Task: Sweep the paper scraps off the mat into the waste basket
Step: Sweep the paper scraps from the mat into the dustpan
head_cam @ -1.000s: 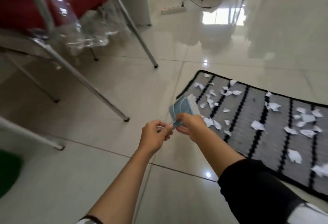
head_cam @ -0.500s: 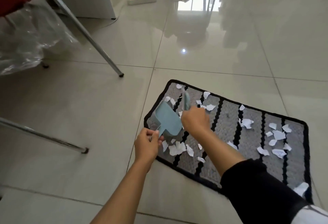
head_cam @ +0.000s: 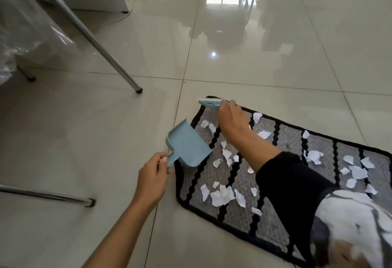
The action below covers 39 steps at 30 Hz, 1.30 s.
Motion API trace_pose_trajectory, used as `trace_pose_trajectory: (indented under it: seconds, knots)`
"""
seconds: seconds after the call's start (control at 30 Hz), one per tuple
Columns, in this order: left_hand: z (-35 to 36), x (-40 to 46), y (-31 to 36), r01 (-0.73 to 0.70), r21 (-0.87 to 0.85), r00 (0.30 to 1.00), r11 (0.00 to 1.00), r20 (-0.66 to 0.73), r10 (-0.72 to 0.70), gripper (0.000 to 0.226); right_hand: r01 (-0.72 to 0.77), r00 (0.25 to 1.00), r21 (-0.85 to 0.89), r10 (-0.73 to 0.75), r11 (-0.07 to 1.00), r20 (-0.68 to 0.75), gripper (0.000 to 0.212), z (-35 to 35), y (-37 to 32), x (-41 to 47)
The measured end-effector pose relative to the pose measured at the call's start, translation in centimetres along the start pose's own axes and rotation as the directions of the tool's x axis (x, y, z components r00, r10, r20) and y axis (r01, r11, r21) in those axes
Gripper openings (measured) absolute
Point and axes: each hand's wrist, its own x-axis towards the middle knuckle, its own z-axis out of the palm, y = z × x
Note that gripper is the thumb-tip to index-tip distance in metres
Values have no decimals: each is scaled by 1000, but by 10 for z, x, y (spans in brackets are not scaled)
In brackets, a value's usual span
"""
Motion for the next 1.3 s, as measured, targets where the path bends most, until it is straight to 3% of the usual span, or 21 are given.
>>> trace_pose_trajectory:
  seconds: [0.1,0.23,0.43,0.53,0.67,0.8,0.97,1.1,1.2,1.3]
  knots:
    - [0,0,-11,5,27,1000,1000,-17,-5,25,53,999,-22,-53,998,6,28,6,6,8]
    - [0,-3,-16,-16,122,999,992,-33,21,24,162,981,-56,-154,985,119,26,1,12,-12]
    - [-10,-19,0,-80,233,993,969,-65,98,27,227,973,20,-226,974,-52,15,-15,16,-58]
    - [-15,-23,-2,-76,256,988,964,-108,107,28,276,961,7,-275,961,-11,17,-13,6,-52]
    - [-20,-33,-11,-102,284,986,953,-101,136,31,272,961,-13,-272,962,45,23,5,15,-74]
    - [-28,-41,-18,-152,283,981,947,-77,180,28,183,978,-83,-190,980,-84,24,5,40,-96]
    - [-43,-42,-30,-142,330,980,933,-84,179,20,225,969,123,-209,967,-133,27,9,14,-109]
    - [-45,-43,-37,-118,345,978,931,-121,169,20,258,965,100,-253,961,-66,26,21,12,-123]
    - [-42,-40,-36,-108,312,978,944,-140,158,21,190,973,25,-185,981,-142,22,13,33,-118]
    - [-41,-37,-35,-120,290,979,949,-122,161,20,229,952,97,-202,968,-231,24,6,34,-110]
